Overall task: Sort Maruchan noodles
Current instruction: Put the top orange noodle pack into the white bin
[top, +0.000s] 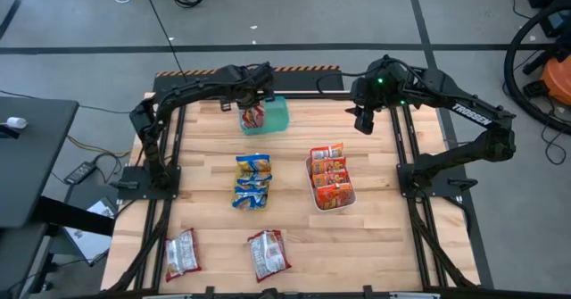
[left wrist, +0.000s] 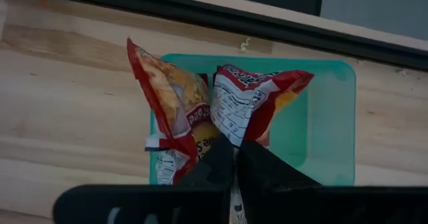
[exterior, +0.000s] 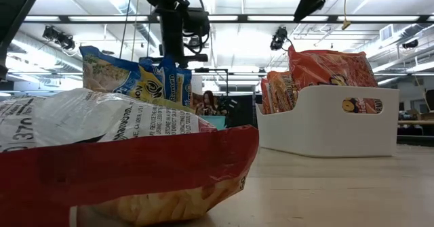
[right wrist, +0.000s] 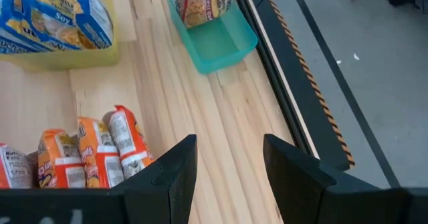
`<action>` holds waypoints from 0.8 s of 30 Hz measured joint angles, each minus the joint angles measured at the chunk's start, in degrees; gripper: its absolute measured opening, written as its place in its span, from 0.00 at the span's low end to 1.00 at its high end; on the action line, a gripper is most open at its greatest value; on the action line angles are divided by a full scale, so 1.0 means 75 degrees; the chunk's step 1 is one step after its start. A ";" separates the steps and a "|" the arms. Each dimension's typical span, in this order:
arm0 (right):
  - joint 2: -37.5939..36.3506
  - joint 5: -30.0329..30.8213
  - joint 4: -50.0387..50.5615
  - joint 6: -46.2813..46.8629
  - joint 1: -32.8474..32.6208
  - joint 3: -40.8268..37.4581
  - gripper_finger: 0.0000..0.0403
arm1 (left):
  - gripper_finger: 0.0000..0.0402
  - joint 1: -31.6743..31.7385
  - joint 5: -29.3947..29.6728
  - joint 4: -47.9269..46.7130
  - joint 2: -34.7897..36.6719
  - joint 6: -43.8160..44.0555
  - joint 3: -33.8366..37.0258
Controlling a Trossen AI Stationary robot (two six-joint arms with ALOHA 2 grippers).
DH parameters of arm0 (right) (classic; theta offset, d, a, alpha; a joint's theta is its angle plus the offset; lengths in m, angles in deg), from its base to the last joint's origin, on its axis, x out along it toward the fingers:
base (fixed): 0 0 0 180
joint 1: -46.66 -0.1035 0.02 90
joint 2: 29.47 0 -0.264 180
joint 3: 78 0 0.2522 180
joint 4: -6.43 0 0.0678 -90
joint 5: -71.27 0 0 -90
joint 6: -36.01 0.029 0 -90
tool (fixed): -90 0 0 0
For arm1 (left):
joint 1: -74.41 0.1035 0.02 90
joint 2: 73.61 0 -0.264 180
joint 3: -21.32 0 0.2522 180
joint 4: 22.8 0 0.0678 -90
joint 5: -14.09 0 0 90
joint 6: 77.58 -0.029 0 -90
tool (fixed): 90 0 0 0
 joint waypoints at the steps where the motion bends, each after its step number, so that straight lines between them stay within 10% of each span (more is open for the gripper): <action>1: 0.0000 0.0000 -0.0043 0.0015 0.0000 0.0000 0.44 | 0.05 0.0013 0.0024 0.0006 0.0000 0.0015 0.0000; 24: 0.0003 -0.0009 -0.0337 0.0022 0.0000 0.0000 0.44 | 0.05 0.0030 -0.0046 -0.0209 0.0000 0.2251 0.0113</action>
